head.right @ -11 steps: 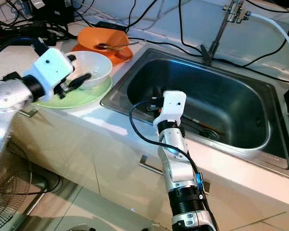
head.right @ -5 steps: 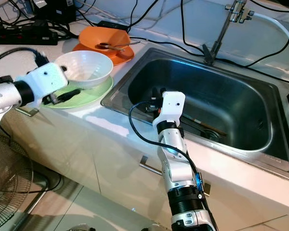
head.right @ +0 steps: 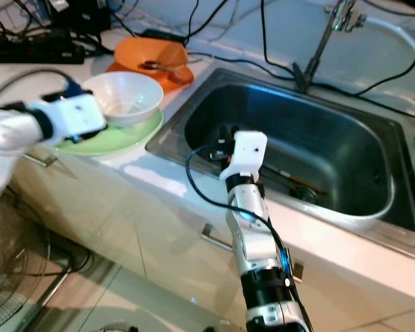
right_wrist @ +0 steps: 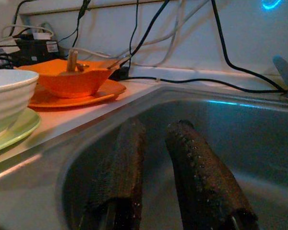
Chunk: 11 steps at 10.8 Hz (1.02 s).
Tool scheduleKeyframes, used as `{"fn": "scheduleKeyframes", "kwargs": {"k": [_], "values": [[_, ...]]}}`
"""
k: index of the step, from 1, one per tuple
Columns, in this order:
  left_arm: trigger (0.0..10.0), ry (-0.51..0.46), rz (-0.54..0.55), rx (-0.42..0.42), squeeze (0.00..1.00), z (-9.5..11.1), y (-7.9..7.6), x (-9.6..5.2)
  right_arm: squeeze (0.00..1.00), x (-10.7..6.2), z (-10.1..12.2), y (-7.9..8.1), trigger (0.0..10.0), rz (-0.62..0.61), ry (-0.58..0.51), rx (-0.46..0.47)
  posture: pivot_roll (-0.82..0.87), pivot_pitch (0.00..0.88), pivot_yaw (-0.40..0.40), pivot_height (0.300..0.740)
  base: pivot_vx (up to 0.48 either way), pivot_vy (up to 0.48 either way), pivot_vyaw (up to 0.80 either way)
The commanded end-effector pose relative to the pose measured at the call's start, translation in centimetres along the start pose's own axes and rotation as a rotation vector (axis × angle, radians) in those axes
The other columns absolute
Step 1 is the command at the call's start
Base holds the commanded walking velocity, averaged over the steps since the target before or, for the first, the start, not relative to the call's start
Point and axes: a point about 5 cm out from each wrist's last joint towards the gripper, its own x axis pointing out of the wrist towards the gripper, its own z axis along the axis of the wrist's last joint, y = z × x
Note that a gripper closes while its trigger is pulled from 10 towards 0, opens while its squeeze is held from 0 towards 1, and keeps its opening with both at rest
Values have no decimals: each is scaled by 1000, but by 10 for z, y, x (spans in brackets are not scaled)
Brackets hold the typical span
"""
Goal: Kitchen organization
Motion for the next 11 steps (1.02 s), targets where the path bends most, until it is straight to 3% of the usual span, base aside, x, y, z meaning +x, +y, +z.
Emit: {"fn": "scheduleKeyframes", "kwargs": {"k": [1, 3, 4, 11], "values": [[10000, -15, -3, 36, 0, 5, 1, 4, 0, 2, 2, -3, 10000, -13, -12, -1, 108, 42, -78, 719, 0, 0, 0], [10000, -14, -14, 44, 0, 3, -2, 9, 0, 2, 2, -3, 10000, -16, -13, -2, 108, 42, -78, 719, 0, 0, 0], [0, -21, -19, 45, 0, 4, -5, 11, 0, 2, 2, -3, 10000, -16, -13, -1, 108, 40, -77, 719, 0, 0, 0], [0, -43, -23, 49, 0, 8, -14, 15, 0, 2, 2, -2, 10000, -13, -9, -1, 108, 42, -78, 719, 0, 0, 0]]}}
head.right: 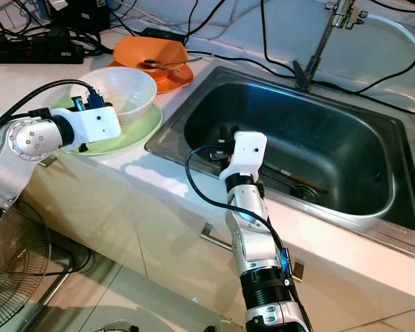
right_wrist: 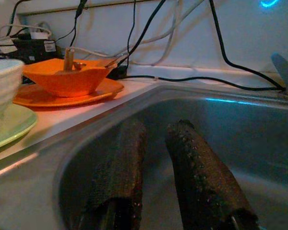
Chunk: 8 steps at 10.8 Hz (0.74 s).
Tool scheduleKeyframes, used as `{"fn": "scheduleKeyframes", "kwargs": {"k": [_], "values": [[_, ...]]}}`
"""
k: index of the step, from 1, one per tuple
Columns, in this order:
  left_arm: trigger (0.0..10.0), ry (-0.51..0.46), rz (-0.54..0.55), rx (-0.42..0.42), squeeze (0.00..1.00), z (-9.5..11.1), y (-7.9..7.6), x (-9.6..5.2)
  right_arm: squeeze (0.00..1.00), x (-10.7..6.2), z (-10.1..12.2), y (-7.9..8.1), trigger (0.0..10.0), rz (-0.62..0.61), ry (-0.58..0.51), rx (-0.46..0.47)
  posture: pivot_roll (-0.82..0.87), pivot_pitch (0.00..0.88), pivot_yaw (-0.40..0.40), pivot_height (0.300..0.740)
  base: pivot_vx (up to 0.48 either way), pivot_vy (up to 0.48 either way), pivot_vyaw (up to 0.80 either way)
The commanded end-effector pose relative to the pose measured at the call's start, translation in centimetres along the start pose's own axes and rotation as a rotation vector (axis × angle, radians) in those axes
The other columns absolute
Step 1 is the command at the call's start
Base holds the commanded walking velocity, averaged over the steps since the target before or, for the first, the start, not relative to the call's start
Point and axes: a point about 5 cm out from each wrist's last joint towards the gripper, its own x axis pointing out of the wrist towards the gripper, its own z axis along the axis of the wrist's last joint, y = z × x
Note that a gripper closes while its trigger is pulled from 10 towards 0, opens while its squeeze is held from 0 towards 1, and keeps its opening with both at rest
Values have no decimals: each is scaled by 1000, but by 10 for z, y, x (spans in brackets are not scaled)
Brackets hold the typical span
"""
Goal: Kitchen organization
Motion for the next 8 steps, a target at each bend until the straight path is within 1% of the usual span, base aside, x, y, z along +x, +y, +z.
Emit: {"fn": "scheduleKeyframes", "kwargs": {"k": [1, 3, 4, 6, 7, 8], "values": [[0, -4, -19, 10, 0, 1, -6, 1, 0, 2, 1, -2, 10000, -13, -7, -2, 108, 42, -78, 719, 0, 0, 0], [0, -5, -28, 25, 0, 2, -11, 2, 0, 2, 1, -2, 10000, -12, -5, 0, 110, 44, -79, 719, 0, 0, 0], [0, -10, -10, 38, 0, 4, -10, 1, 0, 2, 1, -1, 10000, -12, -5, 0, 110, 43, -80, 719, 0, 0, 0], [0, -22, 91, 77, 0, 10, 0, 1, 0, 2, 1, -1, 10000, -11, -4, -2, 110, 43, -80, 719, 0, 0, 0], [0, -31, 152, 95, 0, 14, 8, -1, 0, 2, 1, -1, 10000, -11, -5, -2, 110, 43, -83, 719, 0, 0, 0], [0, -64, 240, 125, 0, 24, 20, -3, 0, 2, 1, -2, 10000, -11, -4, -3, 112, 42, -85, 719, 0, 0, 0]]}}
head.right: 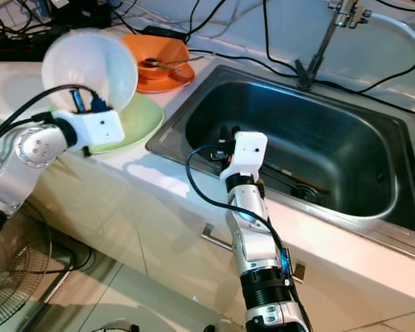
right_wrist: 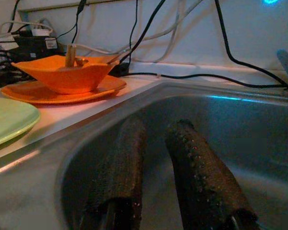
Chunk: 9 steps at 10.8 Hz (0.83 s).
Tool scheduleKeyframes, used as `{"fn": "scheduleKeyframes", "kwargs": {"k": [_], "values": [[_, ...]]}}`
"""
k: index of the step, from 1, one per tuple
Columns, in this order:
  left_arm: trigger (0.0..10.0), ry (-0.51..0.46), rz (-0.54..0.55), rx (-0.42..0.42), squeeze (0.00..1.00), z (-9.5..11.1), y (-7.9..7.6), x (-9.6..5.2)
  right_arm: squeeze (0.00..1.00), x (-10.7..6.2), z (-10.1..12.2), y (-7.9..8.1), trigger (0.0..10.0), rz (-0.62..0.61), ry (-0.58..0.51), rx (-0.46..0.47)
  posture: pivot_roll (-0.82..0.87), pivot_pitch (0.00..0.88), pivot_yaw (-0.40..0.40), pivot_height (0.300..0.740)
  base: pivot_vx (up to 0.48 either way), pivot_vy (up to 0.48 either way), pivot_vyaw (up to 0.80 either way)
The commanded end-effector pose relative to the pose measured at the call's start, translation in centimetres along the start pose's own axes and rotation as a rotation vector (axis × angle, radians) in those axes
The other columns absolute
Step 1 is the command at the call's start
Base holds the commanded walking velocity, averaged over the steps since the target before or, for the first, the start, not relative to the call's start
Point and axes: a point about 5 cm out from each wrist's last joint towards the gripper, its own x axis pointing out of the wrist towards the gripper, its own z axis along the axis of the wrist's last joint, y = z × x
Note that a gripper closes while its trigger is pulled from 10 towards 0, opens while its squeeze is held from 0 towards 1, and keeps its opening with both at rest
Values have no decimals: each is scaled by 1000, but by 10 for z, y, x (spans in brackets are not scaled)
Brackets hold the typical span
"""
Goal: Kitchen organization
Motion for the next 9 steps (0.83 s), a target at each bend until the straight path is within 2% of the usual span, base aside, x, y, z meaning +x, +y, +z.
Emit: {"fn": "scheduleKeyframes", "kwargs": {"k": [1, 2, 3, 4, 5, 6, 8, 9], "values": [[0, -71, 133, 59, 0, 18, 26, -2, 0, 2, 2, -2, 10000, -11, -9, -3, 112, 42, -85, 719, 0, 0, 0], [2118, -116, 178, 78, 0, 27, 31, -2, 0, 3, 3, -1, 10000, -11, -10, -4, 110, 39, -83, 719, 0, 0, 0], [10000, -143, 184, 69, 0, 32, 31, -1, 0, 3, 3, -1, 10000, -11, -11, -4, 109, 40, -82, 719, 0, 0, 0], [10000, -211, 163, 63, 0, 47, 24, 1, 0, 5, 7, -4, 10000, -16, -21, -9, 109, 40, -82, 719, 0, 0, 0], [10000, -224, 147, 60, 0, 51, 18, 4, 0, 7, 11, -5, 10000, -19, -27, -13, 100, 40, -82, 719, 0, 0, 0], [10000, -246, 139, 48, 0, 58, 14, 5, 1000, 10, 16, -7, 10000, -25, -36, -14, 98, 39, -81, 719, 0, 0, 0], [10000, -336, 101, 9, 0, 84, -5, 8, 1000, 19, 39, -8, 10000, -33, -86, 58, 90, 39, -80, 719, 0, 0, 0], [10000, -351, 80, -4, 0, 90, -14, 9, 1000, 23, 47, -6, 10000, -17, -93, 53, 84, 39, -77, 719, 0, 0, 0]]}}
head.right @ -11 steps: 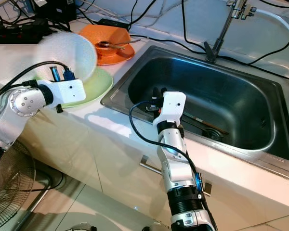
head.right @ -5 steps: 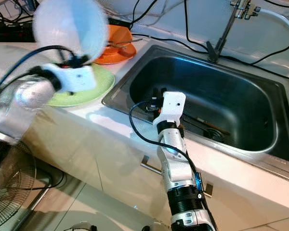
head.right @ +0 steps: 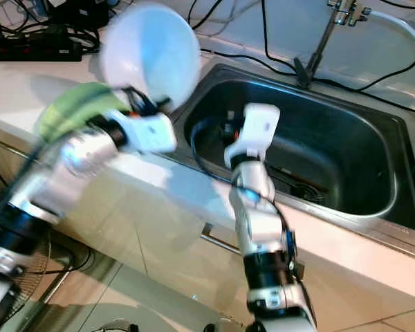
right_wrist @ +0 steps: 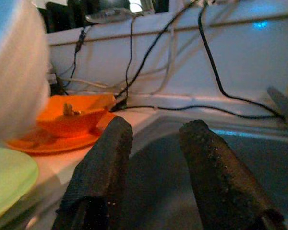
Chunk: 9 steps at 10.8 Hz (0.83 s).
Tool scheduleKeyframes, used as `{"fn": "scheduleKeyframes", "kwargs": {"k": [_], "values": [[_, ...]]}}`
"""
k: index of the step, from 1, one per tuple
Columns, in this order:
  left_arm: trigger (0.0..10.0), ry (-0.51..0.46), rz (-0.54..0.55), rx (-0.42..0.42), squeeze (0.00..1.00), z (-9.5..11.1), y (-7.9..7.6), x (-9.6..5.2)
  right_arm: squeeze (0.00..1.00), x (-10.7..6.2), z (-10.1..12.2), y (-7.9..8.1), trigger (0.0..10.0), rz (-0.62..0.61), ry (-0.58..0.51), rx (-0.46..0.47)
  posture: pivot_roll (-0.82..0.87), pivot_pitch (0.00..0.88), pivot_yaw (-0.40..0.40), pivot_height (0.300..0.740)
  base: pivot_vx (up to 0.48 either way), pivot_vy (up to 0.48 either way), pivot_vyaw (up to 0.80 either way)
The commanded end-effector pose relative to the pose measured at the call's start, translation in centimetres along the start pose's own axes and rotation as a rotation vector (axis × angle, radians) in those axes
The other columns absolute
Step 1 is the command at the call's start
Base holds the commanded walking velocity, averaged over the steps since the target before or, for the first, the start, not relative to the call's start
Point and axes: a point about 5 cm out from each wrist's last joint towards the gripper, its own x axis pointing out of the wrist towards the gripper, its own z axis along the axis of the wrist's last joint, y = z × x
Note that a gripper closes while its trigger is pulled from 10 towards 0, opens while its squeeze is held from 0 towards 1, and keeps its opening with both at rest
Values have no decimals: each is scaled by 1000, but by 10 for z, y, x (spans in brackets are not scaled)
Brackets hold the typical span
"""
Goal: Kitchen organization
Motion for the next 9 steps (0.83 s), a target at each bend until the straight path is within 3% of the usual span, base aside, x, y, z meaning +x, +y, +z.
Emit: {"fn": "scheduleKeyframes", "kwargs": {"k": [1, 3, 4, 5, 9], "values": [[10000, -29, 6, 21, 0, 8, 3, 0, 1000, 1, 5, -3, 10000, -4, -5, 8, 83, 38, -77, 719, 0, 0, 0], [10000, -23, -13, 20, 0, 9, -2, 0, 1000, 3, 13, -1, 10000, 12, -18, 42, 80, 36, -78, 719, 0, 0, 0], [10000, -20, -22, 20, 0, 8, -4, 0, 43, 3, 14, -1, 10000, 17, -19, 46, 79, 33, -78, 719, 0, 0, 0], [10000, -7, -49, 28, 0, 3, -8, -4, 0, 5, 21, -3, 10000, 25, -18, 80, 80, 28, -77, 719, 0, 0, 0], [10000, 1, -122, 65, 0, 2, -20, -5, 0, 9, 39, 5, 10000, 89, -30, 221, 77, 16, -81, 719, 0, 0, 0]]}}
